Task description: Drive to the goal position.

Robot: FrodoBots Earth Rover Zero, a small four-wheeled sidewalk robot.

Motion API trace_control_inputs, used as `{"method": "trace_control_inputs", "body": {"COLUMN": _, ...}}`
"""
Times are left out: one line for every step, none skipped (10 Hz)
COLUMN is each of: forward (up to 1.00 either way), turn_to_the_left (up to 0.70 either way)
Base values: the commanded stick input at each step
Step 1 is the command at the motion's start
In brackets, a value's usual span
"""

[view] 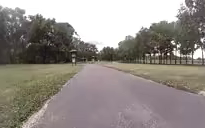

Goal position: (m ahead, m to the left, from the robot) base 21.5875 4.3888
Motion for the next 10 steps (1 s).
{"method": "trace_control_inputs", "body": {"forward": 0.7, "turn_to_the_left": 0.0}}
{"method": "trace_control_inputs", "body": {"forward": 0.7, "turn_to_the_left": 0.0}}
{"method": "trace_control_inputs", "body": {"forward": 0.7, "turn_to_the_left": 0.0}}
{"method": "trace_control_inputs", "body": {"forward": 0.7, "turn_to_the_left": 0.0}}
{"method": "trace_control_inputs", "body": {"forward": 0.7, "turn_to_the_left": 0.0}}
{"method": "trace_control_inputs", "body": {"forward": 0.7, "turn_to_the_left": 0.0}}
{"method": "trace_control_inputs", "body": {"forward": 0.7, "turn_to_the_left": 0.0}}
{"method": "trace_control_inputs", "body": {"forward": 0.7, "turn_to_the_left": 0.0}}
{"method": "trace_control_inputs", "body": {"forward": 0.7, "turn_to_the_left": 0.0}}
{"method": "trace_control_inputs", "body": {"forward": 0.7, "turn_to_the_left": 0.0}}
